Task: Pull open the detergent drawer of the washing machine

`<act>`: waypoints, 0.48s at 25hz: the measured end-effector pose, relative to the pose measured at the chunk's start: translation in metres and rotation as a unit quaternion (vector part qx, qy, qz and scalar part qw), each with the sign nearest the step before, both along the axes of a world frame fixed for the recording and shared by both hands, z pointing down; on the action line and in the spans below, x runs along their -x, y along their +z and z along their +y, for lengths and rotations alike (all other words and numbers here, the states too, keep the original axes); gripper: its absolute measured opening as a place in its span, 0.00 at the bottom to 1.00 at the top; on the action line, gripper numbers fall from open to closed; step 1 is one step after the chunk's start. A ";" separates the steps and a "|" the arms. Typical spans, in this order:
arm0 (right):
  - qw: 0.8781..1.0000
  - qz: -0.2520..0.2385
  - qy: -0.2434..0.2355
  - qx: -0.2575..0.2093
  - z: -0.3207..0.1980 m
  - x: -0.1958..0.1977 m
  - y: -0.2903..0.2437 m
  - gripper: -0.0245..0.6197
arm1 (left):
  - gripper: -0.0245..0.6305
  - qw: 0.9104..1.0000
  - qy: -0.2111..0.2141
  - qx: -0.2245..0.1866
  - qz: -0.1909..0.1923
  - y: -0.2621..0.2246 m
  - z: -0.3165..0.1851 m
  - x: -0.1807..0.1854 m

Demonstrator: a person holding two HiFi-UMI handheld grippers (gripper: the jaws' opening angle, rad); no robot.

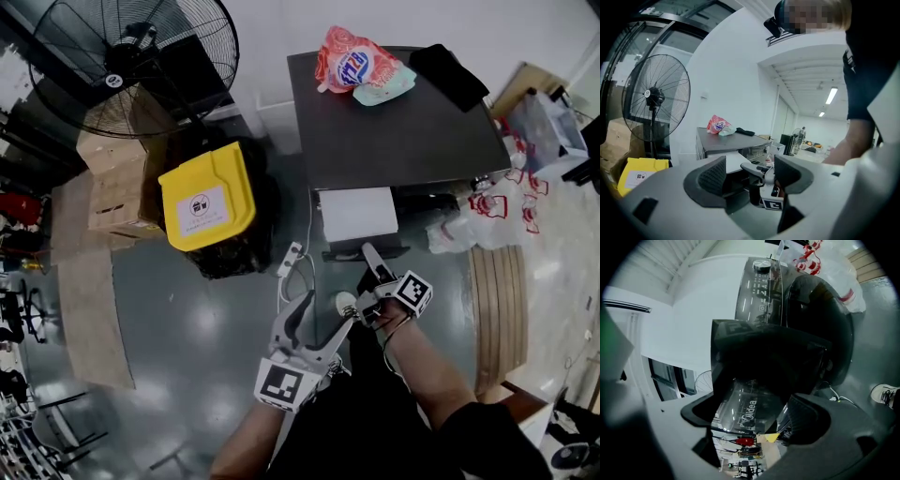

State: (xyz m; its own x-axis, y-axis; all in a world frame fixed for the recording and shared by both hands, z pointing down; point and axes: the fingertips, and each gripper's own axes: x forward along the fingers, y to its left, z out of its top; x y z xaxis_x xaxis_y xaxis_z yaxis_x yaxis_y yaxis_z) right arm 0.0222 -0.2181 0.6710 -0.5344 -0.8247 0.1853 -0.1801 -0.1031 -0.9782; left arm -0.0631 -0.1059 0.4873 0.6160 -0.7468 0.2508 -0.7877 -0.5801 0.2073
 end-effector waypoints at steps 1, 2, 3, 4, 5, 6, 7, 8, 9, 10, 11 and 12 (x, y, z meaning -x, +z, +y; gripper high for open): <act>1.000 0.000 0.001 0.001 0.004 -0.001 0.000 0.77 | 0.49 1.000 0.001 -0.001 0.000 -0.001 0.004 0.000; 1.000 0.000 0.002 0.001 0.007 -0.002 0.000 0.77 | 0.49 1.000 0.001 -0.002 0.000 -0.001 0.007 0.000; 1.000 -0.001 0.003 0.002 0.010 -0.002 0.000 0.77 | 0.49 1.000 0.002 -0.004 -0.002 -0.002 0.011 -0.001; 1.000 -0.001 0.004 0.003 0.013 -0.003 0.001 0.77 | 0.49 1.000 0.004 -0.006 -0.004 -0.002 0.015 -0.001; 1.000 -0.002 0.006 0.005 0.016 -0.003 0.001 0.77 | 0.49 1.000 0.005 -0.007 -0.005 -0.003 0.019 -0.001; 1.000 -0.001 0.008 0.007 0.018 -0.003 0.001 0.77 | 0.49 1.000 0.006 -0.007 -0.005 -0.004 0.023 -0.001; 1.000 0.000 0.012 0.009 0.021 -0.004 0.002 0.77 | 0.49 1.000 0.006 -0.007 -0.005 -0.004 0.027 0.000; 1.000 0.002 0.017 0.012 0.023 -0.005 0.002 0.77 | 0.49 1.000 0.005 -0.006 -0.005 -0.004 0.031 0.001; 1.000 0.005 0.022 0.013 0.024 -0.005 0.003 0.77 | 0.49 1.000 0.005 -0.006 -0.005 -0.004 0.036 0.003; 1.000 0.007 0.025 0.015 0.025 -0.006 0.003 0.77 | 0.49 1.000 0.004 -0.006 -0.006 -0.005 0.040 0.004; 1.000 0.008 0.025 0.015 0.027 -0.004 0.002 0.77 | 0.49 1.000 0.004 -0.007 -0.007 -0.005 0.044 0.006; 1.000 0.011 0.019 0.013 0.032 -0.002 0.001 0.74 | 0.49 1.000 0.004 -0.008 -0.009 -0.005 0.049 0.007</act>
State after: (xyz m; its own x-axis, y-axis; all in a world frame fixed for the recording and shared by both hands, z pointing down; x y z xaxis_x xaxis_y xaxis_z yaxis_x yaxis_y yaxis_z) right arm 0.0241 -0.1863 0.6723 -0.4976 -0.8393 0.2191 -0.1968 -0.1367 -0.9709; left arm -0.0702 -0.0569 0.4820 0.6169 -0.7462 0.2502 -0.7870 -0.5888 0.1843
